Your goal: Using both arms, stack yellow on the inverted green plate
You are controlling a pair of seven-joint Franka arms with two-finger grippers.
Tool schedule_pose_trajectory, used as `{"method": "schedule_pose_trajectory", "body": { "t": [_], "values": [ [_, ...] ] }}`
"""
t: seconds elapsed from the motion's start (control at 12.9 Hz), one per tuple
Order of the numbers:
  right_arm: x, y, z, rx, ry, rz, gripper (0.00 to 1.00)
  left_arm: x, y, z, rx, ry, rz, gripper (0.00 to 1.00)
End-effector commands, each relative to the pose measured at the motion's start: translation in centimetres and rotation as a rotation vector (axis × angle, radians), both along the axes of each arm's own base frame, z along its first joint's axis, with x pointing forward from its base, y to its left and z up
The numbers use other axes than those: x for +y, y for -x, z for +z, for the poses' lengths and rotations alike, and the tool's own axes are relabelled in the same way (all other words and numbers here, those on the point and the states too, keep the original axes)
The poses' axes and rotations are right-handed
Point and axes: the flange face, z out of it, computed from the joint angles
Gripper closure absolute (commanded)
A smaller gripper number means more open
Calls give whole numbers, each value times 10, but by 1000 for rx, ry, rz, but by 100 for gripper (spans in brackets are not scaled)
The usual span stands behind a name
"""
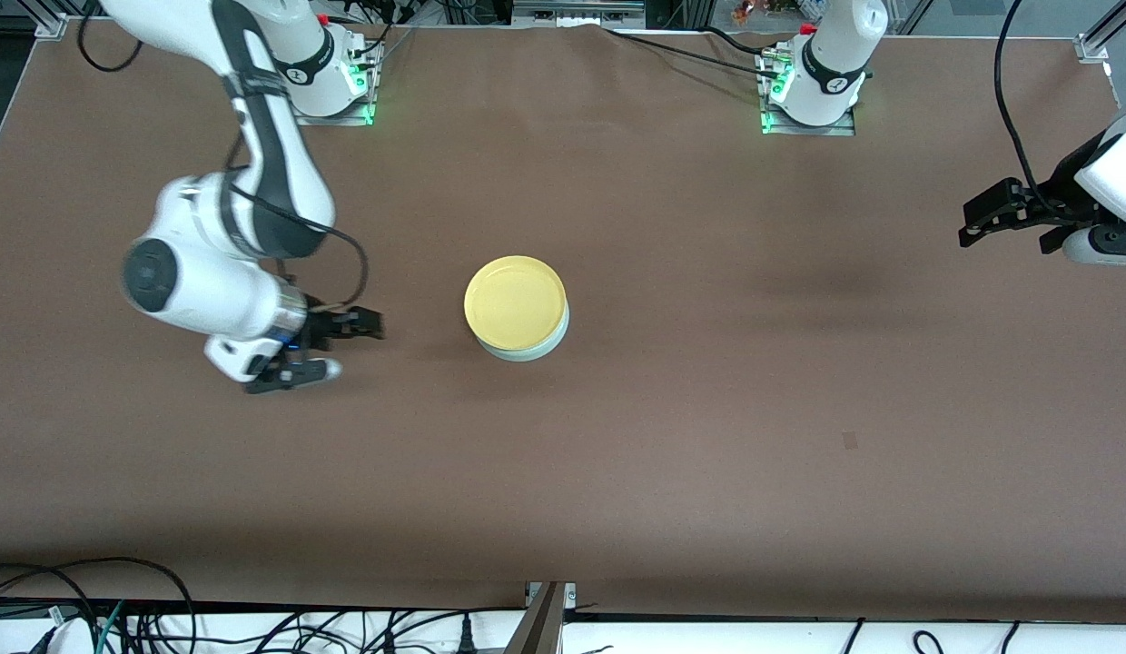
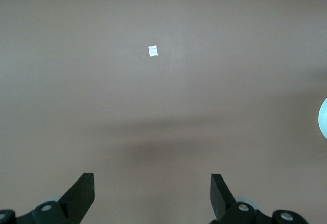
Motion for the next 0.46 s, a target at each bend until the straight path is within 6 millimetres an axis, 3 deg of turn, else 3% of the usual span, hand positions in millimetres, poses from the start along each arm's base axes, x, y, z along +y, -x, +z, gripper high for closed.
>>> {"method": "schedule_pose_trajectory", "body": {
  "t": [0.0, 0.15, 0.23, 0.39],
  "values": [
    [-41, 7, 61, 7, 79, 4, 0, -1, -4, 6, -8, -5, 2, 0],
    [-87, 13, 117, 33, 81, -52, 0, 0, -4, 5, -6, -5, 5, 0],
    [-104, 15, 158, 37, 90, -73, 0, -1, -4, 5, -6, -5, 4, 0],
    [-137, 21, 191, 31, 100, -117, 0, -4, -5, 4, -4, -4, -3, 0]
  ]
}}
